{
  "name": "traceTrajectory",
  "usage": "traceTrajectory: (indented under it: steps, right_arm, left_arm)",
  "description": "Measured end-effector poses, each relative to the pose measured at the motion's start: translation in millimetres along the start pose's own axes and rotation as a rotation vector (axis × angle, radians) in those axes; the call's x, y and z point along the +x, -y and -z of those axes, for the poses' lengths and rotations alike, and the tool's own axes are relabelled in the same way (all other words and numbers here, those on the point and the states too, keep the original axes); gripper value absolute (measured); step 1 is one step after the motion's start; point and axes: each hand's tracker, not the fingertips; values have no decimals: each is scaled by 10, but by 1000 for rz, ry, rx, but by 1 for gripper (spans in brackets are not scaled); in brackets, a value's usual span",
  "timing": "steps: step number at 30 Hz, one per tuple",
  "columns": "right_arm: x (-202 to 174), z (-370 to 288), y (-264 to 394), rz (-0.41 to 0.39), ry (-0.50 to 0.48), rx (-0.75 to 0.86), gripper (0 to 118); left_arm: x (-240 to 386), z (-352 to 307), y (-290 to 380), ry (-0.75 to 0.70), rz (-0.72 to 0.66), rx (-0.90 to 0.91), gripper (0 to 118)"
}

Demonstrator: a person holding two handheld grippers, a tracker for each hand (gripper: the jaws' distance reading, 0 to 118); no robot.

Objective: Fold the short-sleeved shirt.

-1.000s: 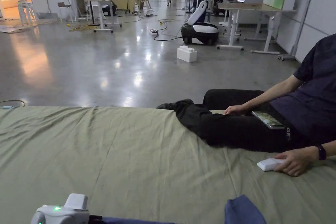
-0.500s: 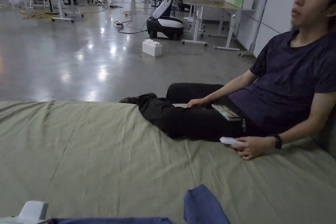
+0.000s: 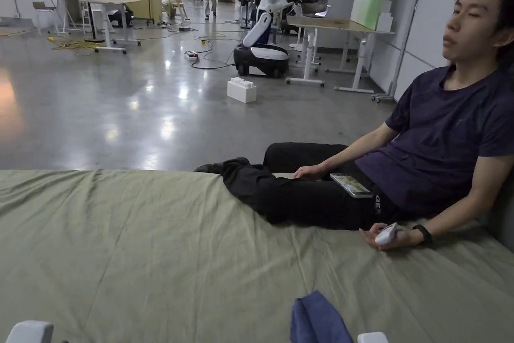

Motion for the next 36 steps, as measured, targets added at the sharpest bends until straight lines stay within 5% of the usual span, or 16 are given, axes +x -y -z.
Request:
traceTrajectory:
  steps: [4,6,14,36]
  right_arm:
    - [-177,-43,10,-62,3,60,7]
    - [-278,-78,35,-142,86,77,7]
    - [-78,-711,-12,24,124,267,6]
    - [152,-3496,-1041,16,160,871,6]
  left_arm:
    - [15,-86,95,-1,-16,-7,6]
    - [11,-118,120,-1,-23,-9,6]
    - [-97,-528,-20,5,-75,59,6]
    - [-440,-2444,-1456,-30,-111,440,6]
